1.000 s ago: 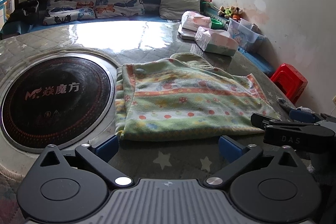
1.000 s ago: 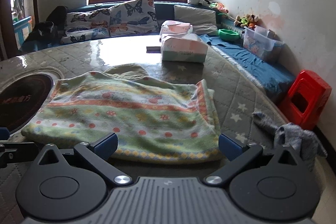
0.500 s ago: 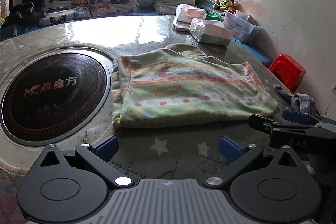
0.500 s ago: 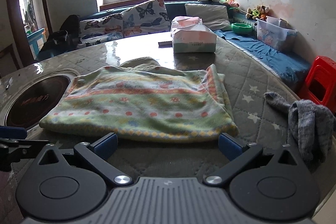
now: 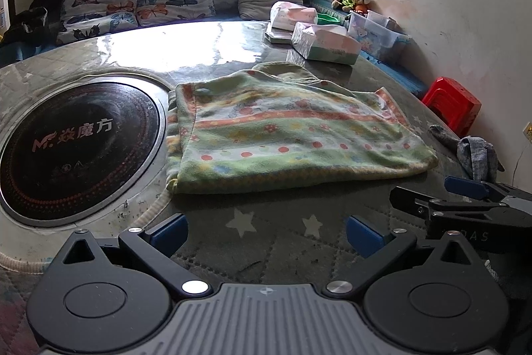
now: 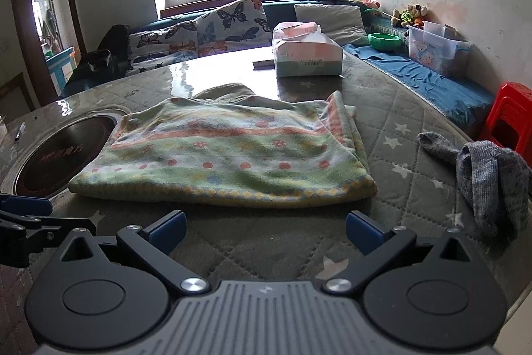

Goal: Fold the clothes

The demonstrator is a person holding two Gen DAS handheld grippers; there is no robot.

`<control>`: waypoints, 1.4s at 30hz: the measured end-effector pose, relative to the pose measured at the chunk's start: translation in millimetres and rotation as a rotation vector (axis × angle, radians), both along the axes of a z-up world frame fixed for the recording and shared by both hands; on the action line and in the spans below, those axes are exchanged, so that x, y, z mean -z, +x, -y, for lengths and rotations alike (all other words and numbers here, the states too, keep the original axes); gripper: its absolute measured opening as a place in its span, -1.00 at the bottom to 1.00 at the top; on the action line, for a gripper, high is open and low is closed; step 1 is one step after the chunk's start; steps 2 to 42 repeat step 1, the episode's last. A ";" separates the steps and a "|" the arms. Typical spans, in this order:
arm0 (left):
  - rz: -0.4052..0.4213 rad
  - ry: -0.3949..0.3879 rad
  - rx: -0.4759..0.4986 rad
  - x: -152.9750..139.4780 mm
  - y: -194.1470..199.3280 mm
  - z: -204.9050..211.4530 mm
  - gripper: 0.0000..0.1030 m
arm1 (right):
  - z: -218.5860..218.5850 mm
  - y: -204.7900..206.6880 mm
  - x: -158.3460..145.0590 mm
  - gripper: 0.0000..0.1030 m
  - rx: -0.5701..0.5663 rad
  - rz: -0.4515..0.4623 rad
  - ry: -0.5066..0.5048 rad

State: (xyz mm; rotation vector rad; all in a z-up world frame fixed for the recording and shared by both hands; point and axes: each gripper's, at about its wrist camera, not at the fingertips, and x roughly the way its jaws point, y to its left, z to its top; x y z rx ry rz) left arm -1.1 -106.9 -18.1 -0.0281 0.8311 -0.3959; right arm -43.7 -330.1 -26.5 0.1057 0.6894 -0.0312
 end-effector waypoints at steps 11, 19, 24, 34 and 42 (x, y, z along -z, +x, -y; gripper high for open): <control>0.000 0.000 -0.001 0.2 -0.4 0.1 1.00 | 0.0 -0.1 0.1 1.00 0.000 -0.001 -0.001; 0.000 0.000 -0.001 0.2 -0.4 0.1 1.00 | 0.0 -0.1 0.1 1.00 0.000 -0.001 -0.001; 0.000 0.000 -0.001 0.2 -0.4 0.1 1.00 | 0.0 -0.1 0.1 1.00 0.000 -0.001 -0.001; 0.000 0.000 -0.001 0.2 -0.4 0.1 1.00 | 0.0 -0.1 0.1 1.00 0.000 -0.001 -0.001; 0.000 0.000 -0.001 0.2 -0.4 0.1 1.00 | 0.0 -0.1 0.1 1.00 0.000 -0.001 -0.001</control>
